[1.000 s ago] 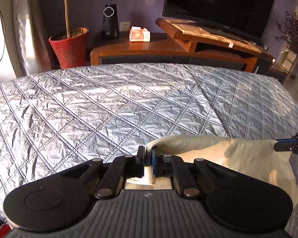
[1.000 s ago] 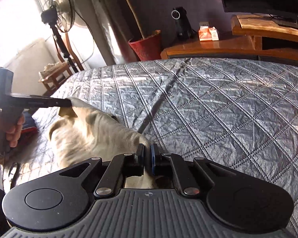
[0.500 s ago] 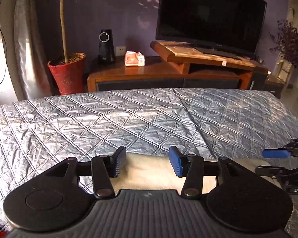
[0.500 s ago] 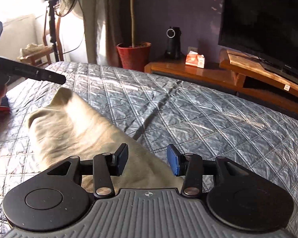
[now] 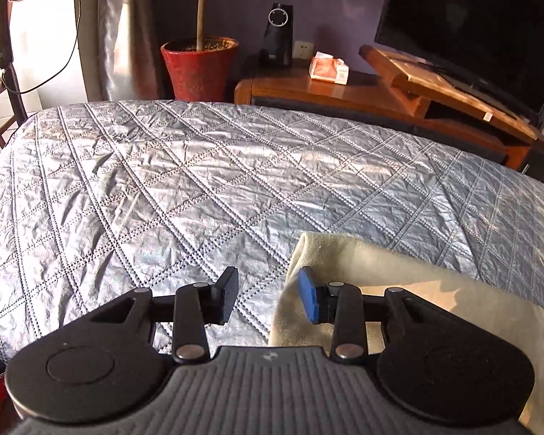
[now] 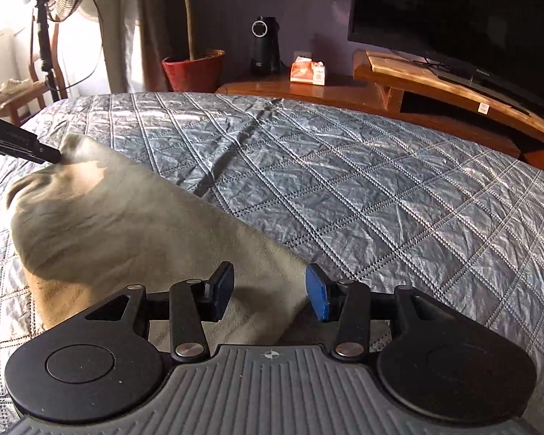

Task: Fold clothes
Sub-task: 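Move both open grippers to the end of the folded bundle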

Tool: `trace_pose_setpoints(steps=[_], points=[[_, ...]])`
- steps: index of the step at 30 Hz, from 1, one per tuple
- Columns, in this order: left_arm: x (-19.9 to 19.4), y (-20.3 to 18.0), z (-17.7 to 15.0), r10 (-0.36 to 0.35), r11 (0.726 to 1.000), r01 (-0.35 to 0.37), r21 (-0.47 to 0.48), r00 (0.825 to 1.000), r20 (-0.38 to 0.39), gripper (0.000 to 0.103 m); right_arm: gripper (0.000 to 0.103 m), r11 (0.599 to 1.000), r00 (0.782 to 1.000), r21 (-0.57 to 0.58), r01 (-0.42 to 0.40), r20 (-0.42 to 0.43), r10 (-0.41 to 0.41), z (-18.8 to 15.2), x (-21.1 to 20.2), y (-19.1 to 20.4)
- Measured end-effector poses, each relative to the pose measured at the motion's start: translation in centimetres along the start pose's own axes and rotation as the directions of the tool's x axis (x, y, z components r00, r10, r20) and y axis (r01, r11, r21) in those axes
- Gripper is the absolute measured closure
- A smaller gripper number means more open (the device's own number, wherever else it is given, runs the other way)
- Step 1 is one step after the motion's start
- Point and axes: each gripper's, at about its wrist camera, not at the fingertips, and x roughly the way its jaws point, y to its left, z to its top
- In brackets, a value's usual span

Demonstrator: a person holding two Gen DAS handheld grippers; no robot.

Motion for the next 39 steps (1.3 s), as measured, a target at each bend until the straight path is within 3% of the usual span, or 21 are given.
trace_pose_setpoints(steps=[4,8,12,16,19,21,24,27,30,34,37,39], points=[[-1.3,-3.5,0.1,-0.094,0.988,0.087,0.128,0.994,0.051,0.068,0.046,0.992,0.998,-0.115,-0.059,0.005,0.060,1.1,0.9,3.7],[-0.7,-5.9,-0.9,-0.188,0.962,0.184,0.203,0.982,-0.001,0.055,0.048,0.993,0.996,-0.076,-0.092,0.006,0.093,2.6,3.5,4.4],[1.5,-5.6,-1.9,-0.149,0.970,0.160,0.182,0.986,-0.075,0.053,0.052,0.993,0.995,-0.063,-0.096,-0.019,0.095,3.3,5.2,4.5],[1.2,-3.6,-1.1,-0.111,0.987,0.116,0.114,0.993,-0.050,0.049,0.040,0.999,0.998,-0.036,-0.033,-0.061,0.031,3.3,5.7,3.2],[1.0,-1.0,-0.6,-0.090,0.996,0.090,-0.003,0.995,-0.048,0.050,0.039,0.999,0.998,-0.023,0.038,-0.054,-0.039,2.5,4.1,2.1],[0.6,-0.1,-0.4,-0.055,0.998,0.053,-0.039,0.997,-0.049,0.064,0.040,0.999,0.999,-0.023,0.037,-0.028,-0.038,2.0,2.6,2.3],[-1.0,0.8,-0.2,0.040,0.998,-0.041,-0.042,0.999,-0.033,0.057,0.041,0.998,1.000,-0.056,0.018,-0.022,-0.020,1.0,0.5,2.8],[-3.7,3.3,-0.5,0.026,0.993,-0.031,-0.114,0.999,-0.042,0.059,0.040,0.998,0.994,-0.040,0.049,-0.099,-0.053,-1.2,-0.1,1.3],[-7.4,3.9,-0.8,-0.004,0.996,0.001,-0.087,0.999,-0.032,0.057,0.037,0.994,0.989,-0.036,0.103,-0.102,-0.106,-2.1,-1.9,-0.1],[-10.7,3.0,-1.4,-0.068,0.996,0.066,-0.065,0.997,-0.033,0.031,0.035,0.997,0.997,-0.045,0.067,-0.035,-0.068,-1.6,-4.7,0.6],[-9.9,1.9,-3.0,-0.076,0.996,0.070,-0.056,0.989,-0.124,0.036,0.032,0.988,0.995,-0.145,0.054,-0.080,-0.066,-2.1,-4.0,2.3],[-9.4,2.8,-3.9,-0.028,0.999,0.023,-0.033,0.983,-0.181,0.042,0.032,0.989,0.987,-0.134,0.055,-0.139,-0.074,-2.9,-2.9,1.8]])
